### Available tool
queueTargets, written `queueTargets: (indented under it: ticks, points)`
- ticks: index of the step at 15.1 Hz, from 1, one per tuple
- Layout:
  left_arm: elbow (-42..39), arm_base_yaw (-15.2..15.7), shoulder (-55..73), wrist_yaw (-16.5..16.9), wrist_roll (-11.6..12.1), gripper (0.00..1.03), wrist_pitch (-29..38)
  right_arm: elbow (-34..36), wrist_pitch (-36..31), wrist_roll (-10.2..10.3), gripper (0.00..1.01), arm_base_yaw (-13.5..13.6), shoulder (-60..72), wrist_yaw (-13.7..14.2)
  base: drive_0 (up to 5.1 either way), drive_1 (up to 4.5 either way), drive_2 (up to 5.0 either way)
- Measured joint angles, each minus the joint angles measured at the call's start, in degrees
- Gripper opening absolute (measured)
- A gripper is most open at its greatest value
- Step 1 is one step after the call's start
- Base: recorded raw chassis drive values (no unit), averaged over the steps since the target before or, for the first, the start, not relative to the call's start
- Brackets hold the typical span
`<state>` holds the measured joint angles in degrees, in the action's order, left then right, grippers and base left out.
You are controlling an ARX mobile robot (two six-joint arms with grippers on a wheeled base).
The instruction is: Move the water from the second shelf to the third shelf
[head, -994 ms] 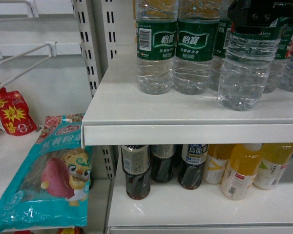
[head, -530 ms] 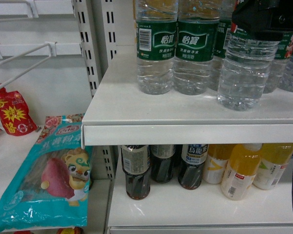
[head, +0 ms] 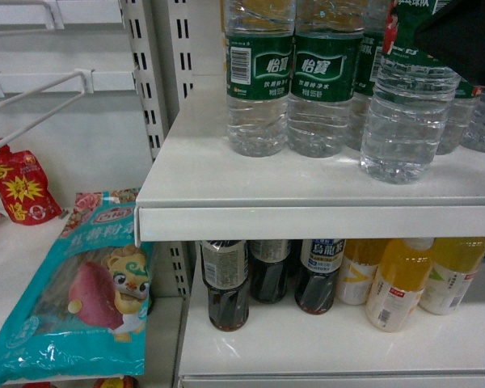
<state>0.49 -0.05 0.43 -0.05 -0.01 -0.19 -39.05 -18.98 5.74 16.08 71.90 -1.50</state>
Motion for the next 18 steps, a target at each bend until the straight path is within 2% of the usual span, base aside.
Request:
queueTargets:
  ticks: [3,5,6,7,8,9,10,11,12,13,14,18]
  points:
    - [0.00,0.00,0.00,0.00,0.02,0.98,0.00,6.08,1.16,-0.83,0.98,-0.09,-8.33,0.13,0.0,0.00,0.0]
    - [0.00,0.00,0.00,0.00,0.00,0.98,0.00,10.05,5.22,-0.85,0.98,-1.95,-16.04,-0.44,0.0,0.00,0.0]
    - [0.00,0.00,0.00,0.00,0.02,0.98,0.00,14.19,-1.77,-1.84,0.92,-2.10,-19.58,4.66,0.0,0.00,0.0]
    - [0.00,0.00,0.00,0.02,0.00,0.98,-0.02,18.51,-6.71,-3.30,0.81,-2.93,-24.09,10.38,0.0,0.00,0.0]
    - [0.00,0.00,0.00,0.00,0.02,0.98,0.00,22.95,-4.35,-4.35,0.68,-5.40,-31.04,11.50,0.0,0.00,0.0]
    - [0.00,0.00,0.00,0.02,0.02,0.98,0.00,26.49,-0.61,-4.63,0.56,-7.96,-37.11,10.19,0.0,0.00,0.0]
    - [0.00,0.00,0.00,0.02,0.02,0.98,-0.02,28.96,2.97,-4.98,0.43,-10.45,-42.82,7.56,0.0,0.00,0.0]
    - [0.00,0.00,0.00,0.02,0.02,0.98,0.00,30.47,3.54,-5.33,0.30,-14.95,-46.88,2.51,0.0,0.00,0.0]
    - [0.00,0.00,0.00,-0.02,0.02,0.98,-0.02,30.82,3.37,-5.35,0.19,-16.55,-48.70,2.25,0.0,0.00,0.0]
    - [0.00,0.00,0.00,0.02,0.02,0.98,0.00,31.65,3.56,-5.38,0.06,-16.39,-50.01,1.55,0.0,0.00,0.0]
    - [0.00,0.00,0.00,0.00,0.00,0.98,0.00,33.00,4.35,-5.51,0.02,-16.09,-50.93,1.51,0.0,0.00,0.0]
    - [0.00,0.00,0.00,0.00,0.00,0.98,0.00,35.43,6.47,-5.57,0.02,-16.09,-55.74,1.51,0.0,0.00,0.0]
